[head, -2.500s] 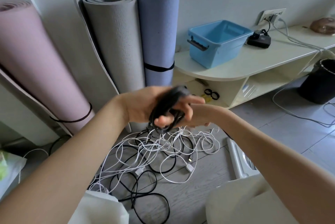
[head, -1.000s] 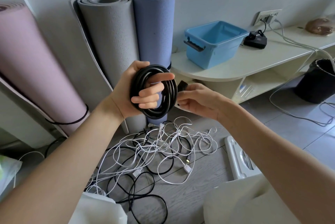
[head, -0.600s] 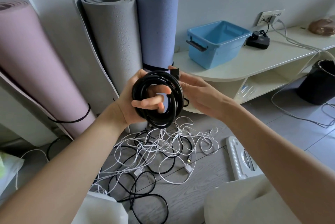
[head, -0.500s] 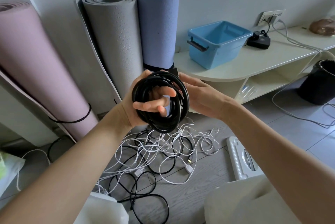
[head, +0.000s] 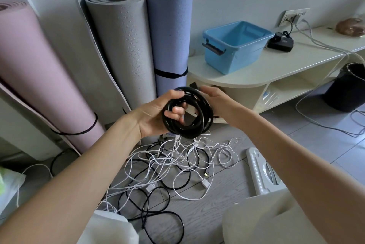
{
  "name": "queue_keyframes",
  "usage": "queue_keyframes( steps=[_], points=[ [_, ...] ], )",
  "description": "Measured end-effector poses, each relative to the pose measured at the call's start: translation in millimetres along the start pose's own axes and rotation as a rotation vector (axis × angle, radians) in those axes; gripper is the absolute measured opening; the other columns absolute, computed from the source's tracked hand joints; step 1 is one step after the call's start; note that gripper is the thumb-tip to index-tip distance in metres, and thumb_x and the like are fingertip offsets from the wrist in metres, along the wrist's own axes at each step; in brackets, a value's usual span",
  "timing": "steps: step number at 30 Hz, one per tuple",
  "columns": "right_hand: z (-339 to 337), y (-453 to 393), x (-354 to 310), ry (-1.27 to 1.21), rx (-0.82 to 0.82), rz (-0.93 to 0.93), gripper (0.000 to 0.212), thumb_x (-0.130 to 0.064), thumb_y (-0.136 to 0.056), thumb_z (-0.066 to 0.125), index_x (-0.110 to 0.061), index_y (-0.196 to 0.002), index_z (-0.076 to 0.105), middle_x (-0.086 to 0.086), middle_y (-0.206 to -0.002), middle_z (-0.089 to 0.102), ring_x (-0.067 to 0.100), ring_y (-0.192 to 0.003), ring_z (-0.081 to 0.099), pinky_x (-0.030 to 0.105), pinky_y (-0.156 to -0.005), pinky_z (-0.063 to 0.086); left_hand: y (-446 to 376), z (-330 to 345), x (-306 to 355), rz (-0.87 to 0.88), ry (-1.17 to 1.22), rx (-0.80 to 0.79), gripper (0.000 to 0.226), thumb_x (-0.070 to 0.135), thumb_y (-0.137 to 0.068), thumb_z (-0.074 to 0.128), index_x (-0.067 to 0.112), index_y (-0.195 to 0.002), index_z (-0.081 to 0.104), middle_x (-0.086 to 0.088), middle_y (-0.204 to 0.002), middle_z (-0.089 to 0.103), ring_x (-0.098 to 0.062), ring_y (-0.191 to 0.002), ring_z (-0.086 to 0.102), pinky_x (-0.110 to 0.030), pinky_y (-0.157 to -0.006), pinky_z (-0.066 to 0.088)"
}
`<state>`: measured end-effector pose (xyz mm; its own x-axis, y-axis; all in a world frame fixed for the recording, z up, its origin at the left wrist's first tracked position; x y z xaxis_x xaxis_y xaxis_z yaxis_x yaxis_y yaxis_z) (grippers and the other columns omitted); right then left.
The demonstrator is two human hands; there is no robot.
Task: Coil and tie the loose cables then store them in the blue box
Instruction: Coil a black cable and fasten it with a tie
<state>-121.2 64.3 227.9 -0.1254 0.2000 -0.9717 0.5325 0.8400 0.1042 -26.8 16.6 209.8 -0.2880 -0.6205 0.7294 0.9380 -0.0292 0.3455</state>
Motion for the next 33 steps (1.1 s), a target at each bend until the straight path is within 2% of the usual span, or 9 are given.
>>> queue_keyframes(
  steps=[3, 7, 11, 15, 18, 21, 24, 28, 33],
  points=[
    [-1.5, -0.9, 4.5, 0.12, 0.02, 0.017, 0.026, -0.019, -0.099, 0.043, -0.012, -0.08, 0.06, -0.012, -0.038, 0.04, 0.0, -0.03, 0.033, 0.013, -0.032, 0.027, -1.7, -4.8, 0.1, -0.027, -0.008, 0.17, 0.017, 0.028, -0.087, 0.05, 0.012, -0.081, 0.05, 0.007, -0.047, 0.043, -0.001, -0.027, 0.031, -0.013, -0.048, 0.046],
    [-8.2, -1.6, 7.2, 0.156, 0.021, 0.057, 0.036, -0.033, -0.098, 0.042, -0.006, -0.092, 0.065, 0.006, -0.057, 0.044, 0.012, -0.043, 0.036, 0.021, -0.039, 0.029, -2.5, -11.9, 3.0, 0.012, -0.149, 0.275, 0.018, 0.026, -0.094, 0.047, 0.01, -0.088, 0.051, 0.005, -0.05, 0.045, 0.0, -0.029, 0.032, -0.011, -0.043, 0.04],
    [9.8, 8.0, 8.4, 0.215, -0.241, 0.104, 0.057, -0.054, -0.093, 0.039, -0.003, -0.103, 0.063, 0.002, -0.072, 0.061, 0.016, -0.059, 0.042, 0.025, -0.054, 0.031, -3.8, -27.4, 5.0, 0.09, -0.27, 0.397, 0.024, 0.022, -0.094, 0.049, 0.006, -0.078, 0.053, 0.007, -0.044, 0.04, -0.002, -0.03, 0.03, -0.014, -0.043, 0.041],
    [15.1, 7.4, -0.7, 0.771, -0.223, -0.042, 0.019, -0.025, -0.084, 0.063, -0.009, -0.093, 0.056, 0.003, -0.081, 0.055, 0.018, -0.073, 0.051, 0.025, -0.06, 0.037, -1.8, -19.2, 2.9, 0.112, -0.269, 0.327, 0.021, 0.022, -0.093, 0.052, 0.007, -0.079, 0.053, 0.007, -0.05, 0.041, -0.003, -0.035, 0.037, -0.018, -0.051, 0.044],
    [15.9, 6.3, -1.4, 1.005, -0.151, -0.115, 0.02, -0.014, -0.086, 0.053, -0.004, -0.103, 0.049, 0.014, -0.097, 0.06, 0.032, -0.088, 0.058, 0.034, -0.066, 0.04, 0.7, -13.8, -1.7, 0.024, -0.416, 0.225, 0.024, 0.027, -0.076, 0.064, 0.007, -0.087, 0.057, 0.0, -0.063, 0.055, -0.009, -0.05, 0.054, -0.025, -0.063, 0.05],
    [31.7, 14.7, -1.7, 1.165, -0.121, -0.237, 0.026, -0.018, -0.089, 0.047, -0.01, -0.114, 0.048, 0.015, -0.106, 0.062, 0.038, -0.09, 0.059, 0.039, -0.069, 0.045, 1.3, -21.1, -4.7, -0.03, -0.573, 0.294, 0.043, 0.046, -0.074, 0.064, 0.006, -0.091, 0.061, -0.002, -0.064, 0.056, -0.011, -0.048, 0.051, -0.029, -0.065, 0.052],
    [36.4, 17.6, 4.1, 1.111, -0.099, -0.286, 0.029, -0.017, -0.089, 0.049, -0.011, -0.117, 0.051, 0.017, -0.102, 0.064, 0.04, -0.085, 0.059, 0.042, -0.07, 0.047, -4.5, -25.2, -9.6, 0.005, -0.591, 0.432, 0.043, 0.053, -0.085, 0.055, 0.011, -0.078, 0.052, 0.001, -0.051, 0.037, -0.009, -0.036, 0.032, -0.025, -0.052, 0.047],
    [15.9, 8.6, 13.7, 0.861, -0.003, -0.169, 0.038, -0.013, -0.081, 0.056, -0.014, -0.119, 0.053, 0.014, -0.097, 0.065, 0.033, -0.081, 0.058, 0.036, -0.067, 0.045, -19.5, -30.7, -6.3, 0.189, -0.475, 0.622, 0.036, 0.037, -0.093, 0.049, 0.014, -0.065, 0.043, 0.008, -0.036, 0.031, -0.007, -0.03, 0.026, -0.018, -0.038, 0.033],
    [-1.6, -7.3, 40.5, 0.691, 0.057, 0.015, 0.01, -0.013, -0.083, 0.061, -0.004, -0.079, 0.06, 0.003, -0.061, 0.051, 0.02, -0.06, 0.046, 0.02, -0.045, 0.032, -41.4, -36.3, -4.4, 0.22, -0.401, 0.627, 0.019, 0.022, -0.092, 0.049, 0.01, -0.077, 0.051, -0.002, -0.048, 0.048, -0.005, -0.03, 0.028, -0.012, -0.035, 0.021]
  ],
)
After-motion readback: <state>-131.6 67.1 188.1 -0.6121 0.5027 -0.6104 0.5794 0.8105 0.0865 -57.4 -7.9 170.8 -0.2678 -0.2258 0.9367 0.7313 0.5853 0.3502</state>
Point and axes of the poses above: each hand's wrist, its own y-axis away from the middle knuckle, its own z-axis out of the palm, x = y × z, the point moved 8 cm from there along -y, towards the middle knuckle
